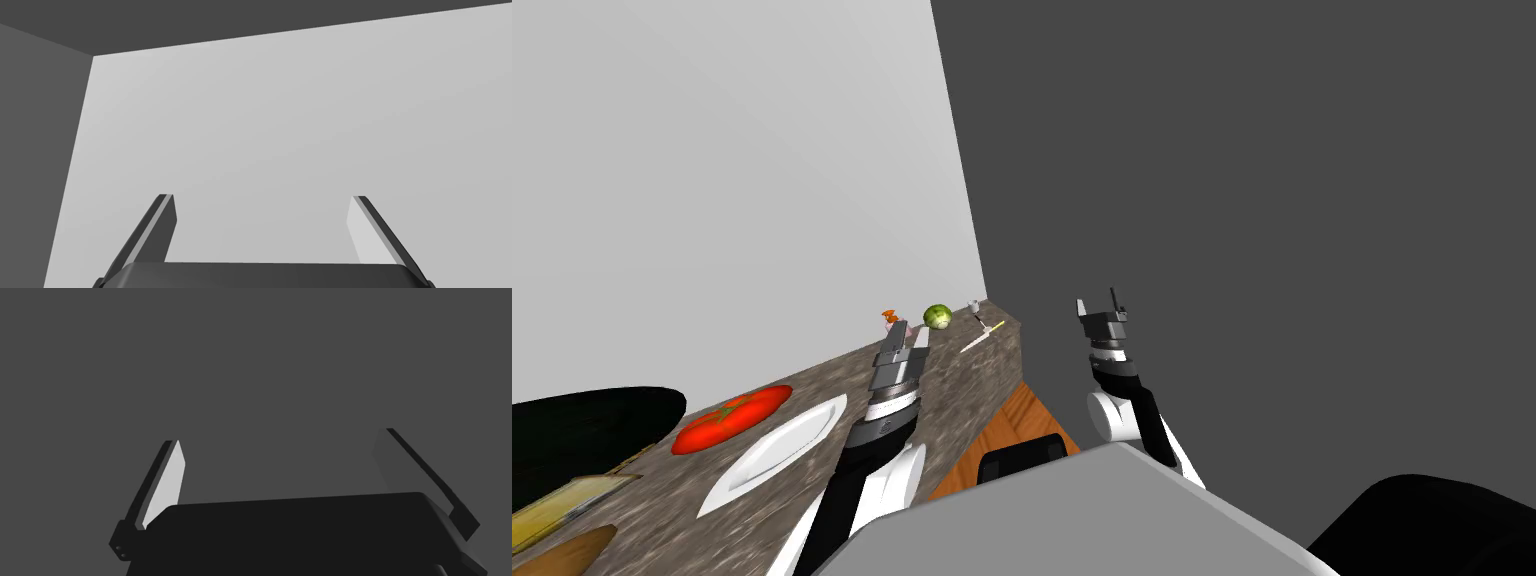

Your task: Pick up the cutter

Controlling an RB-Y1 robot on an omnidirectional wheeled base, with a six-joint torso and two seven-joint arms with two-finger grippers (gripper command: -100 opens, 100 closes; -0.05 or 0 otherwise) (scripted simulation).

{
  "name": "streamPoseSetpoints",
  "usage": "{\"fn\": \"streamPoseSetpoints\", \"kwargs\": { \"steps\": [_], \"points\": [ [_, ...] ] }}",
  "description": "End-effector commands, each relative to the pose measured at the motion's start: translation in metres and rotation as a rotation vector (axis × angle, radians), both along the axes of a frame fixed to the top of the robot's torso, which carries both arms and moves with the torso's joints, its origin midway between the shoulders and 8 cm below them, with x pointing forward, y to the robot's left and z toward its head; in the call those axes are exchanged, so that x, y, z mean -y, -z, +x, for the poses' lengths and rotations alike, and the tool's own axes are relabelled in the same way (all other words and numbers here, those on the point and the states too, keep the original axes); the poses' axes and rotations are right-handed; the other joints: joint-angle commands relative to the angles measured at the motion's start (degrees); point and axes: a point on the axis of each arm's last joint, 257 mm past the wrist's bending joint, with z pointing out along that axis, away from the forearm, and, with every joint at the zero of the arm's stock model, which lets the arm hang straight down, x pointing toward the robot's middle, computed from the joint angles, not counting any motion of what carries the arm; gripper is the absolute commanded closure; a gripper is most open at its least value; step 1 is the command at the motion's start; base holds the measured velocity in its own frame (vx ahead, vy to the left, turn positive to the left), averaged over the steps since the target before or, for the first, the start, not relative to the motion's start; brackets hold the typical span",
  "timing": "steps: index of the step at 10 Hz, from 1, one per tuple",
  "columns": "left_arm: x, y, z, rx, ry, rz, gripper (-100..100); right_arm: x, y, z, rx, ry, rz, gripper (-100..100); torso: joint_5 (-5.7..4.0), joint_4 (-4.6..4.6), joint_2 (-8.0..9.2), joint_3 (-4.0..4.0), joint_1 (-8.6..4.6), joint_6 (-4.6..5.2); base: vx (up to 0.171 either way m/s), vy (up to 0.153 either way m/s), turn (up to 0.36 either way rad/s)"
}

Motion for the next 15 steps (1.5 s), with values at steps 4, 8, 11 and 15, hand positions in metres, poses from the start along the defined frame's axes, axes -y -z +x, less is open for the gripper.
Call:
{"fn": "streamPoseSetpoints", "kwargs": {
  "steps": [4, 8, 11, 15],
  "points": [
    [-0.009, 0.014, 0.026, -0.082, 0.032, 0.022, -100, 0.000, 0.000, 0.000, 0.000, 0.000, 0.000, 0, -0.01, 0.05, 0.23, 0.13, -0.05, 0.02, -0.060, -0.018, -0.158],
    [-0.027, 0.029, 0.055, -0.168, 0.037, 0.022, -100, 0.000, 0.000, 0.000, 0.000, 0.000, 0.000, 0, -0.02, 0.07, 0.28, 0.17, -0.06, -0.01, -0.077, -0.027, -0.162],
    [-0.046, 0.040, 0.076, -0.233, 0.027, 0.013, -100, 0.000, 0.000, 0.000, 0.000, 0.000, 0.000, 0, -0.01, 0.06, 0.23, 0.14, -0.05, -0.01, -0.064, -0.029, -0.204],
    [-0.074, 0.053, 0.100, -0.312, 0.000, -0.009, -100, 0.000, 0.000, 0.000, 0.000, 0.000, 0.000, 0, 0.00, 0.04, 0.18, 0.11, 0.00, -0.02, -0.049, -0.022, -0.159]
  ]
}}
